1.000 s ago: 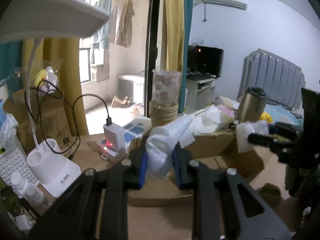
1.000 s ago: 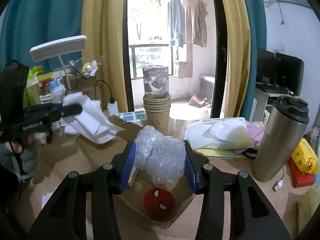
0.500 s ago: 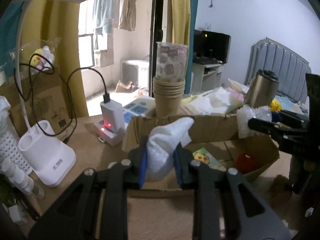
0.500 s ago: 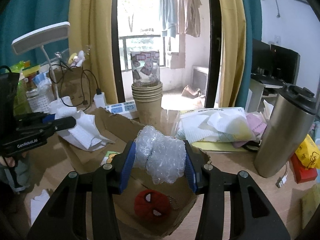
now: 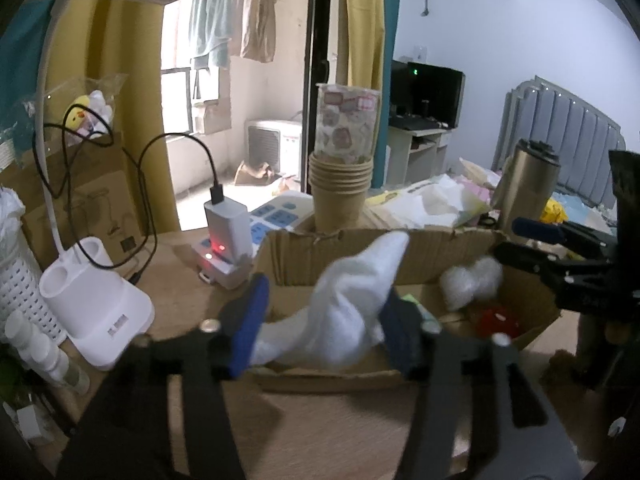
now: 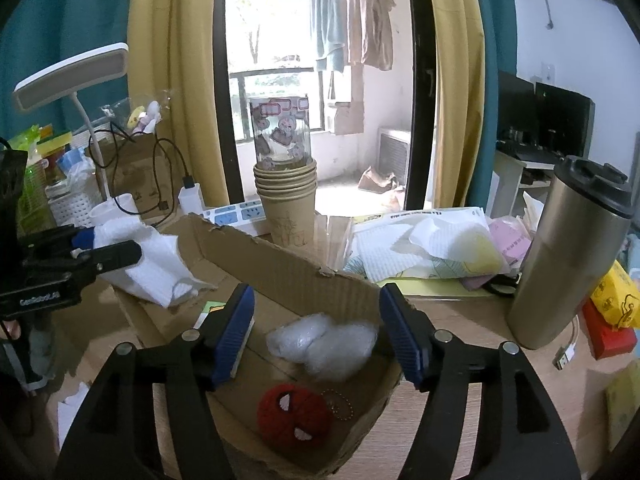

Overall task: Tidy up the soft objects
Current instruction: 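Open both tools to drop the towel and bubble wrap into the box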

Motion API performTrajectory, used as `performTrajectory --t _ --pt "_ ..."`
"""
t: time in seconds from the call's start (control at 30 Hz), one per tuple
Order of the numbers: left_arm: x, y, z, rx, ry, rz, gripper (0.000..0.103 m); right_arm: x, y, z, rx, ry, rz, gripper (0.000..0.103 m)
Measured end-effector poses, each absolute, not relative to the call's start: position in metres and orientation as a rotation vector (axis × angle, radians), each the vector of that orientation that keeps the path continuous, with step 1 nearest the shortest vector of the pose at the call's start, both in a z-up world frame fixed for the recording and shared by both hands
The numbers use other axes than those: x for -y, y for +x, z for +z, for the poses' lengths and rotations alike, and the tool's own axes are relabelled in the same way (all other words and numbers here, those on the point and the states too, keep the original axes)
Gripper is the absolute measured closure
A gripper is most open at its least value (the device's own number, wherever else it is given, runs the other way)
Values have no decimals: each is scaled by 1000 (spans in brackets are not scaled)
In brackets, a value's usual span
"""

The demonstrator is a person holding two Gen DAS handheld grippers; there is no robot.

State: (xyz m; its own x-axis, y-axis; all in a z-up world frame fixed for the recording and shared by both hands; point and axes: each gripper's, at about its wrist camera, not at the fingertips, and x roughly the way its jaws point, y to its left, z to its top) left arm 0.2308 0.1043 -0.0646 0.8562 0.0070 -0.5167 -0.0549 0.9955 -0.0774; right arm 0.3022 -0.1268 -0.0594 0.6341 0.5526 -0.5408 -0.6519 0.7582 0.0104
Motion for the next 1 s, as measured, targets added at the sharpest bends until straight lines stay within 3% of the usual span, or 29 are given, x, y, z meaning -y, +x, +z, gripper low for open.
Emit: performTrajectory --t 1.0 --pt "-103 159 -17 -357 -63 93 39 164 244 -25 -467 -162 647 33"
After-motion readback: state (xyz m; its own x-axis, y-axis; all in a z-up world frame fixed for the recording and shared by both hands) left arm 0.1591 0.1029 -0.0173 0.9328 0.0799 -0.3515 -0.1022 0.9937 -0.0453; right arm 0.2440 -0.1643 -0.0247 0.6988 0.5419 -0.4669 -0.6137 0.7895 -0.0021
